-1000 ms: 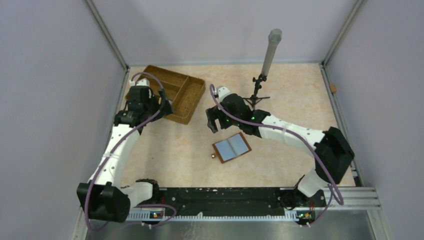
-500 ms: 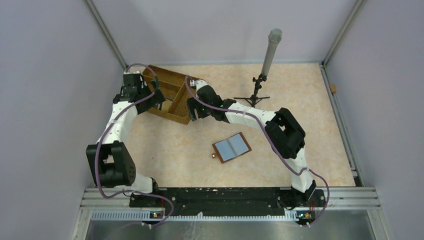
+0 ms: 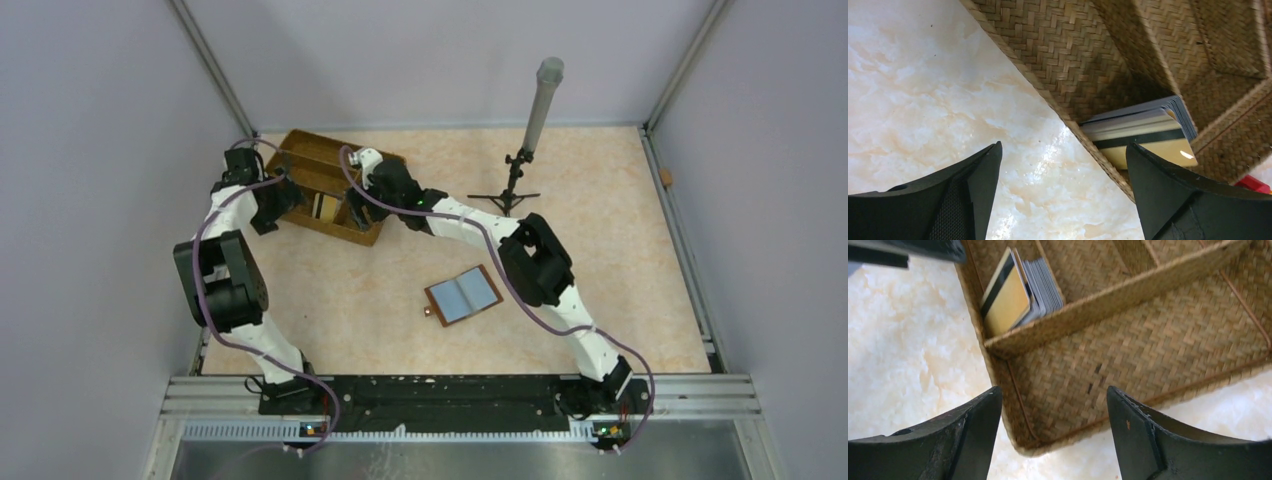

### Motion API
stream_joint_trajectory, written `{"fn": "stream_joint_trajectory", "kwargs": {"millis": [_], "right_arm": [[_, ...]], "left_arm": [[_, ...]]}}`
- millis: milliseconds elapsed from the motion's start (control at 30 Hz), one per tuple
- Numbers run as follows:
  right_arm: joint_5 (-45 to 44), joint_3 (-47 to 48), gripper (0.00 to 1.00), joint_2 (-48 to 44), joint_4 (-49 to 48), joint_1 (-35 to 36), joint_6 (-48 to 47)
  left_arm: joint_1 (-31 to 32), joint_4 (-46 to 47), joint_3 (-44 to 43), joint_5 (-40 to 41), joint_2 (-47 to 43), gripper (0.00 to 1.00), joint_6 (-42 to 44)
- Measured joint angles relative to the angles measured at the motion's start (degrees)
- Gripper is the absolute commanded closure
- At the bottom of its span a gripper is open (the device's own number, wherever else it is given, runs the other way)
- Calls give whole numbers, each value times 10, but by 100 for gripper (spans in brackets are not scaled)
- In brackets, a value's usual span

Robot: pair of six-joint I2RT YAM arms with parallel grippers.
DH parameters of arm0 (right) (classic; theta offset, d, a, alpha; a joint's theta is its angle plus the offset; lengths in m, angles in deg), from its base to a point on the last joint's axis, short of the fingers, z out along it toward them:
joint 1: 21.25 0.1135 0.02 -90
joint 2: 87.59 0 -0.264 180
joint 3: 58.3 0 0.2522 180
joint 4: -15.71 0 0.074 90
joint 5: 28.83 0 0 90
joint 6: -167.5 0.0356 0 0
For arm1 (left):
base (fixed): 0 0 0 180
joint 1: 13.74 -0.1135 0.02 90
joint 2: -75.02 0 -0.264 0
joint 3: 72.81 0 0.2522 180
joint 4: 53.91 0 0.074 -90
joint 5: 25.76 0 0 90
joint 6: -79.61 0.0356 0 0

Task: Put the credit cards into the card holder
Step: Move the storage box to the center of the board.

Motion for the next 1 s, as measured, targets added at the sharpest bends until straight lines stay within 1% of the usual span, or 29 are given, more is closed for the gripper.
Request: {"fn": "stream_joint_trajectory", "kwargs": {"millis": [133,300,367,433,533,633,733,800,867,900,1000], "right_arm": [[4,63,25,36,4,0,-14],[9,128,24,75,14,0,-22],[9,143,24,86,16,0,-25],[11,147,25,90,23,0,-26],[13,147,25,91,33,0,-29],[14,146,25,91,33,0,-30],[17,137,25,91,32,0,-30],[19,126,25,91,33,0,-30],[19,114,25,90,37,0,-30],[19,107,25,88,40,0,-30],[20,83,25,80,46,0,-26]], "left_arm": [[-10,1,-11,-9,37,6,-5],[-18,2,-41,-20,82,12,-8],[-20,2,-52,-24,98,21,-8],[-20,3,-62,-26,112,33,-7],[-20,4,-73,-31,129,48,-5],[-20,4,-76,-34,137,56,0],[-20,3,-76,-35,138,66,1],[-20,3,-76,-36,138,75,1],[-20,4,-76,-35,138,85,-5],[-20,7,-76,-35,138,89,-10],[-19,10,-76,-33,138,94,-4]]}}
